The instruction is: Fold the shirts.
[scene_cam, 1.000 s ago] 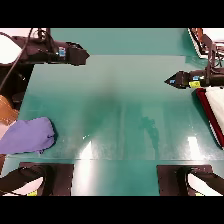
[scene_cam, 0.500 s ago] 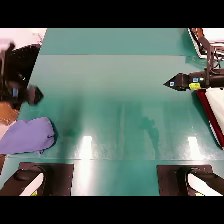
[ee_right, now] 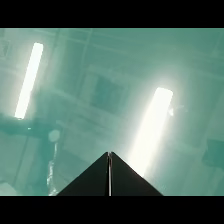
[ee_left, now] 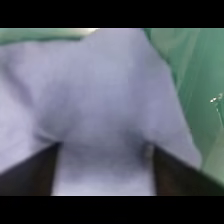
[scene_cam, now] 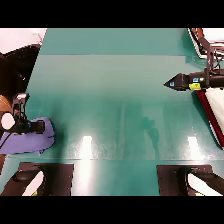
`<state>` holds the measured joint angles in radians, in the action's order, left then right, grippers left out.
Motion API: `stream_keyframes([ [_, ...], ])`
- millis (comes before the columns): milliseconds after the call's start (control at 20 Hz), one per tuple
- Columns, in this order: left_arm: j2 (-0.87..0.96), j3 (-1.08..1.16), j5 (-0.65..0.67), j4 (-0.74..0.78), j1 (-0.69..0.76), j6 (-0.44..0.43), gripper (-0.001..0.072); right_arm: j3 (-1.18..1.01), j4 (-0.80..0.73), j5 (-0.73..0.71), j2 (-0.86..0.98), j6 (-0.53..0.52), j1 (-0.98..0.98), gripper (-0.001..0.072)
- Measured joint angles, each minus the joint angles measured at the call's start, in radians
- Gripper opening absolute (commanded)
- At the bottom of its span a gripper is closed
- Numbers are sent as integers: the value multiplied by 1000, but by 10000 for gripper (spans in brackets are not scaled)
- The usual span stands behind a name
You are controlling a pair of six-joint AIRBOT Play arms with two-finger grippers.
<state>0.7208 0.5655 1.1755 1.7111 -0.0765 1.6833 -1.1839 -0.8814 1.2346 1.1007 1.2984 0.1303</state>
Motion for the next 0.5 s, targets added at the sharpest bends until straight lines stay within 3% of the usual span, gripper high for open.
stream_keyframes([
  [50,0,-12,-3,0,-3,5,81,0,0,-3,0,0,0,17],
  [100,-1,-21,-5,5,-6,8,23,0,0,-6,0,0,0,17],
  [300,-2,27,12,8,-11,21,21,-2,0,-10,-5,0,0,16],
  [500,-16,313,61,8,8,16,20,-68,0,-11,-46,1,0,16],
])
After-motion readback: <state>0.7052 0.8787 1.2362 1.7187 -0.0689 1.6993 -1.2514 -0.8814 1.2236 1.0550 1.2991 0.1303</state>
